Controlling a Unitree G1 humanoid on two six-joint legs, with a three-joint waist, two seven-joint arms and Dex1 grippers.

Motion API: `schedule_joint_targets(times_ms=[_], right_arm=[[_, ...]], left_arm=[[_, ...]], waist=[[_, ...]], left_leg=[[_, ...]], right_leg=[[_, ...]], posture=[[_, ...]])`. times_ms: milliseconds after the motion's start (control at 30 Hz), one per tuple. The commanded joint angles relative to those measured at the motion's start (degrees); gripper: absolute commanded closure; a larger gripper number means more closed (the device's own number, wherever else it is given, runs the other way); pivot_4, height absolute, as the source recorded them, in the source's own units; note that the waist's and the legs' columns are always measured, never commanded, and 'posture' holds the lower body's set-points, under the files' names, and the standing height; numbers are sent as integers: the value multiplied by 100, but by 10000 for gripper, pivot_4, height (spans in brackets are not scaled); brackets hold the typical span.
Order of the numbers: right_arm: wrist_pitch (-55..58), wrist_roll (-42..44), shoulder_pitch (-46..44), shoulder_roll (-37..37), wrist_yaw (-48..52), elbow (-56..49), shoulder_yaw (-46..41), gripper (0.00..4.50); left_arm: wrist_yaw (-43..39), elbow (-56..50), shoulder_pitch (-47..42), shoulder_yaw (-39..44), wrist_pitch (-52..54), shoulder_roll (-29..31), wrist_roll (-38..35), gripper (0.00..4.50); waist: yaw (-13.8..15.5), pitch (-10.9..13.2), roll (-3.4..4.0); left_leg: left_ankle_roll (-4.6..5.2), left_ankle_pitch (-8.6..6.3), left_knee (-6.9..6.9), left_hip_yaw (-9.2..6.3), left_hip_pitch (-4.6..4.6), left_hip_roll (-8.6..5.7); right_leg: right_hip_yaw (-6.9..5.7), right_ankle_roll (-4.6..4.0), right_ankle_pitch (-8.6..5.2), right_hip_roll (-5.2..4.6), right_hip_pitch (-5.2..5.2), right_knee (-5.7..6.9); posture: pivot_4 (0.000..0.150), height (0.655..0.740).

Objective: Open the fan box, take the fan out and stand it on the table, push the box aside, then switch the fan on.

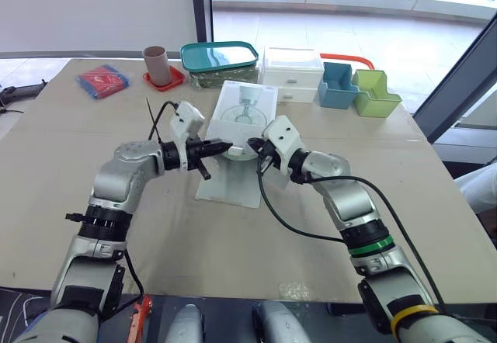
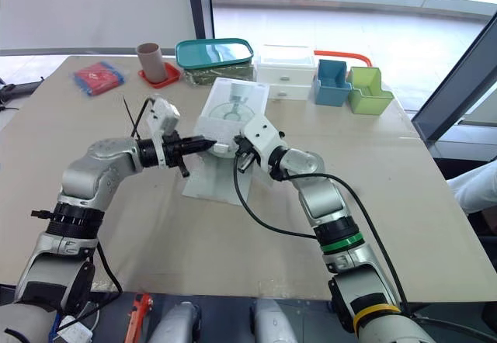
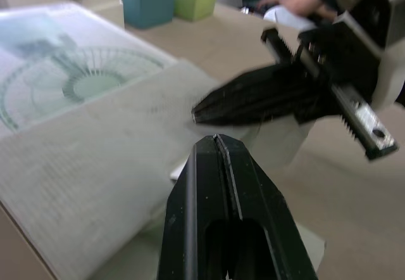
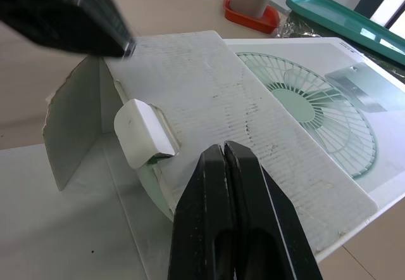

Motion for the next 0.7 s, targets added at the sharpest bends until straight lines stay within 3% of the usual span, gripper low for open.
schedule_joint_targets(times_ms=[33, 300, 467, 700], right_arm=[[-39, -79, -48, 4, -58, 34, -62, 44843], [-39, -94, -38, 14, -68, 16, -83, 44843], [-51, -93, -48, 13, -78, 20, -103, 44843], [-79, -101, -55, 31, -63, 44, -94, 44843]], left_arm=[[61, 140, -10, -443, -354, 224, 620, 45000], [-74, 203, -91, -573, -325, 373, 801, 45000], [-354, 172, -157, -573, -97, 817, 871, 45000], [-99, 425, -180, -345, -121, 997, 971, 45000]], waist=[[1, 0, 0], [1, 0, 0], [-15, 1, 1], [-15, 1, 1]], left_leg=[[0, 0, 0, 0, -1, 0], [0, 0, 0, 0, -2, 0], [0, 0, 0, 0, -2, 1], [1, 0, -1, -1, -3, 0]], right_leg=[[-1, 0, 0, 0, 0, 0], [-1, 0, 0, 0, -2, 0], [-1, -1, 0, 1, -2, 0], [-2, 0, -1, 1, -2, 0]], posture=[[1500, 7400], [1500, 7400], [1500, 7400], [1500, 7400]])
